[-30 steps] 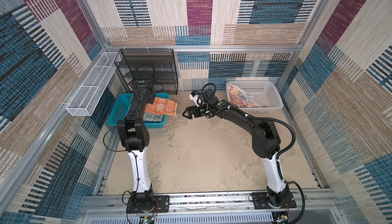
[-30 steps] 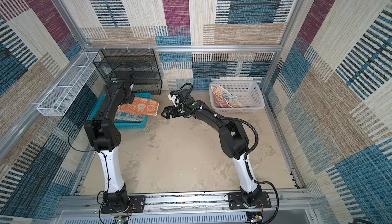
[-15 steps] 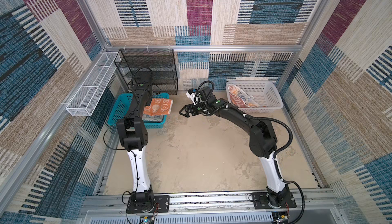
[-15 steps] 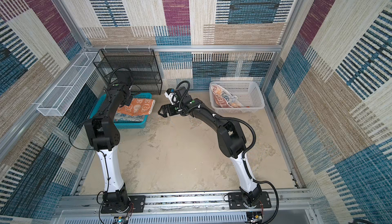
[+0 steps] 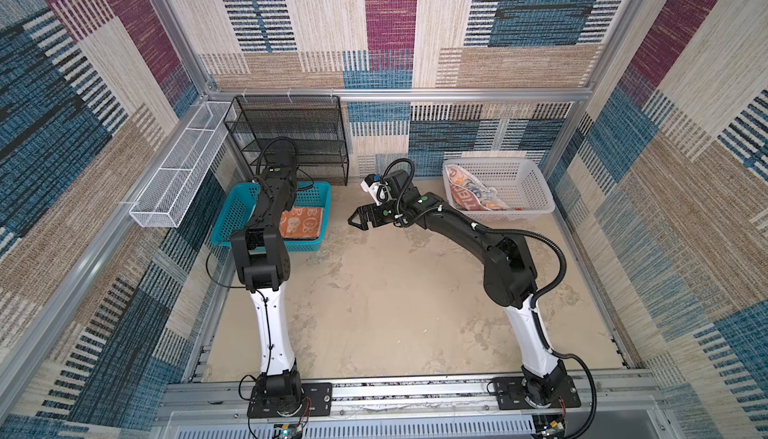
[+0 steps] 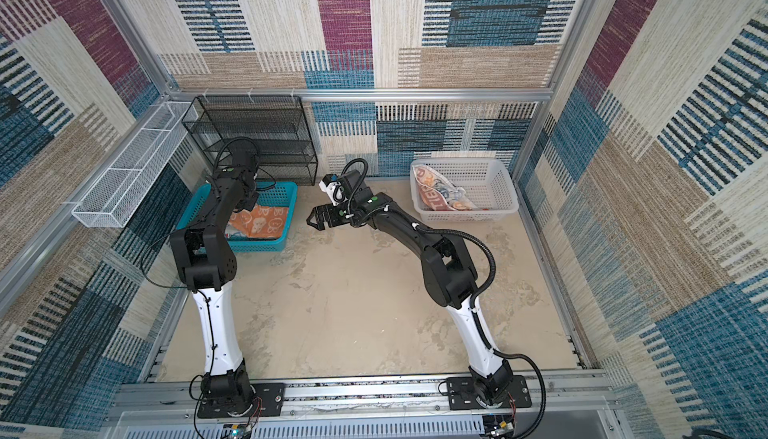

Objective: Fold and stack the towels
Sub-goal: 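Lower the orange towel onto the blue-print towel in the teal basket with the left gripper, then release the orange towel and move both grippers toward the white basket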

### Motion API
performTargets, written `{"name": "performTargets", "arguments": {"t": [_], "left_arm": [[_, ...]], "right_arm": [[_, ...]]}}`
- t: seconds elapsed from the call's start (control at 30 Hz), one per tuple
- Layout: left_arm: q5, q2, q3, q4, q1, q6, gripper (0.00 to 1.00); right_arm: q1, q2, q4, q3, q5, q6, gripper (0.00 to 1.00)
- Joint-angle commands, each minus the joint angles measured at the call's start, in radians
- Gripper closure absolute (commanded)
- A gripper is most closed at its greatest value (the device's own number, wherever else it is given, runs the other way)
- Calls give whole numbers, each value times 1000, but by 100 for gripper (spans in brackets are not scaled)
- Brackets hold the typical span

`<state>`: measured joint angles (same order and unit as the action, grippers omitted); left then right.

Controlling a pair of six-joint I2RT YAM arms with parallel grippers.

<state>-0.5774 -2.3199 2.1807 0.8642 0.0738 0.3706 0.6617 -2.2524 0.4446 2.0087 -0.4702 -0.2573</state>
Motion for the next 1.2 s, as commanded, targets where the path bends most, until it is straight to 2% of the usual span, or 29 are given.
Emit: {"name": "performTargets", "arguments": {"t": [0.0,0.27,0.6,0.63,0.73,0.8,0.87,1.03,1.17], "left_arm": [[-43,-13,10,-6,4,18,100],[-29,23,24,-5,16,8,100],[-62,-45,56,-7,40,-18,100],[-60,-49,60,-6,41,-22,92],[-60,-54,68,-5,39,-38,57],[-58,-47,67,-5,38,-55,38],[-54,-36,64,-1,39,-72,3],[-18,34,16,10,23,-122,0],[11,129,-76,7,-31,-178,0]], "right_arm": [[0,14,-6,-11,4,2,1],[9,6,-6,1,-1,-4,1],[12,17,-5,-11,7,5,1],[12,20,-8,-19,7,3,1],[12,28,-17,-33,6,-1,1],[11,33,-19,-37,6,-3,1],[12,40,-17,-37,9,-4,1],[11,99,-17,-69,46,5,1],[4,186,-17,-134,135,19,1]]}}
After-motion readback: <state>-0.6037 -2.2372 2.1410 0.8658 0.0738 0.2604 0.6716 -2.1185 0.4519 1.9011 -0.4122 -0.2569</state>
